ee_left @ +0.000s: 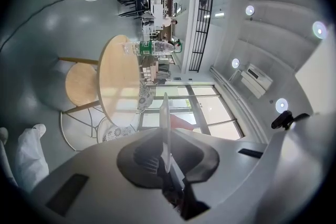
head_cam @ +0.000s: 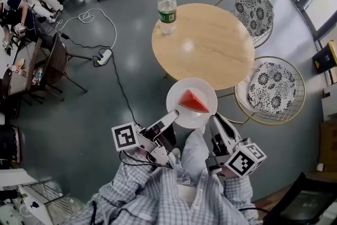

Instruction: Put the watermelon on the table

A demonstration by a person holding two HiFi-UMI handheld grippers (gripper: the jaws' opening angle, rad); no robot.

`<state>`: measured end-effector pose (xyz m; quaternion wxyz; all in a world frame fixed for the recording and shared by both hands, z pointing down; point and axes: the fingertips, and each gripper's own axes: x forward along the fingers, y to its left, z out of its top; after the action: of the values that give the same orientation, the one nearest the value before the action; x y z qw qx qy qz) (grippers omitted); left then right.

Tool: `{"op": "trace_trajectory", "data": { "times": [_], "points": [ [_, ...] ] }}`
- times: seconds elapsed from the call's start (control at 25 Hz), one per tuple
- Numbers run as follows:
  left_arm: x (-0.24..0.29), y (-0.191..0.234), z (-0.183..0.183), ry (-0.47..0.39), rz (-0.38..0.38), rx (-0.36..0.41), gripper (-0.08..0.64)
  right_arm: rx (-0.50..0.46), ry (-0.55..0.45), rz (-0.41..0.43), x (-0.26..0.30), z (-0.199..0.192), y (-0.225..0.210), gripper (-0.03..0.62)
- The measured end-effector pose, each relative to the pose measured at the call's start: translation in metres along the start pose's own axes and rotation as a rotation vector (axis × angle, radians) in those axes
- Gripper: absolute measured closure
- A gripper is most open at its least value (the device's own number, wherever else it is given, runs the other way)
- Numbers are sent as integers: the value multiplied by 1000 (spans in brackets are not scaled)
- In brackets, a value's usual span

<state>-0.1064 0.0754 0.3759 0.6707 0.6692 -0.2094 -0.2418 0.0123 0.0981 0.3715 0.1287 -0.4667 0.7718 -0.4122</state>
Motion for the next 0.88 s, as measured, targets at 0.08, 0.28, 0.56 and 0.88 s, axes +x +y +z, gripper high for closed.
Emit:
{"op": "trace_trajectory", "data": {
  "times": [0.08, 0.28, 0.56, 0.88],
  "points": [
    [12, 4, 3, -8, 4, -1, 526, 2, 11, 2, 5, 7, -11, 514],
    [41, 10, 11, -35, 9, -7, 526, -15, 49, 20, 19, 31, -31, 514],
    [78, 14, 23, -70, 16, -17, 526, -28, 93, 34, 37, 60, -56, 514],
    [121, 34, 32, -115, 47, -15, 526, -16, 144, 40, 57, 84, -99, 514]
  ]
}}
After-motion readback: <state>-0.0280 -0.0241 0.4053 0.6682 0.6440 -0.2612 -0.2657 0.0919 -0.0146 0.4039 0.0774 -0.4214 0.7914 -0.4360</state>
